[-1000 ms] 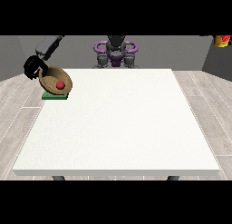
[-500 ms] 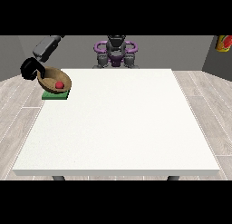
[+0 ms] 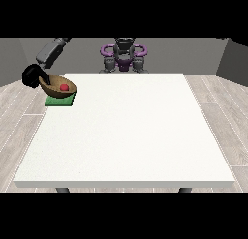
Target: Pick the cup and pour the ball into the bowl, then pick the bowl and place it on the pad
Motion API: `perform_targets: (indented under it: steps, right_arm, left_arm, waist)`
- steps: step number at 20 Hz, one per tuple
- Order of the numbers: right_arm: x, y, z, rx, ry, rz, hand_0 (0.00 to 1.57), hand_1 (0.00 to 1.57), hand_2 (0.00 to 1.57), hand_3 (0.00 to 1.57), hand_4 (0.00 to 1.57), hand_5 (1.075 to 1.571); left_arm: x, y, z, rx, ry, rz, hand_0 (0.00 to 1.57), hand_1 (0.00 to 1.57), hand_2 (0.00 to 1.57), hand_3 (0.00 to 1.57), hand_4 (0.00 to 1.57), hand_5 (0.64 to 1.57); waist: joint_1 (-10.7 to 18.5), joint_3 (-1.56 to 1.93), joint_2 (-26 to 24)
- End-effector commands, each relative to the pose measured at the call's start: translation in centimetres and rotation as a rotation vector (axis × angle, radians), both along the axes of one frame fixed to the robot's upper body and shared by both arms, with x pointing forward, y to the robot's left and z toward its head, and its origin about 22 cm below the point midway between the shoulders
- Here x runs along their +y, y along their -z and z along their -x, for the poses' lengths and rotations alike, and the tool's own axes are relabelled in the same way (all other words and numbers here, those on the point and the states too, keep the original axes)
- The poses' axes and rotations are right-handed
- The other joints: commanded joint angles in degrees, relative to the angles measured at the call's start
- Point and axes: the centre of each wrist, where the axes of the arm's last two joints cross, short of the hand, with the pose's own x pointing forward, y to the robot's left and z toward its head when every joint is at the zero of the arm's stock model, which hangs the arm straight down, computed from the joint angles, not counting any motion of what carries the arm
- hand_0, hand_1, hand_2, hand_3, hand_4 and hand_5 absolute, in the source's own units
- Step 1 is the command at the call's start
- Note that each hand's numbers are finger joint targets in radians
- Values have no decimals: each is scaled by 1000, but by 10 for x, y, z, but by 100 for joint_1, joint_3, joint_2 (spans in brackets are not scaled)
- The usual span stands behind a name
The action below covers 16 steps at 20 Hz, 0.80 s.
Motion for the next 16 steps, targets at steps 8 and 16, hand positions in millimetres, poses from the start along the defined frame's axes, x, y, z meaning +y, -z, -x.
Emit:
perform_targets:
  steps: [8,16]
  right_arm:
    - [17,-4,-15,27,-85,95,194,194,412,787,0,1454]
    - [6,-9,-14,177,-104,106,0,0,0,0,0,1400]
  left_arm:
    - [10,-20,4,-55,16,-7,0,0,0,0,1194,1569]
    - [-35,9,-18,75,66,7,0,0,0,0,1190,1569]
  waist:
    - [166,17,286]
    - [233,21,-585]
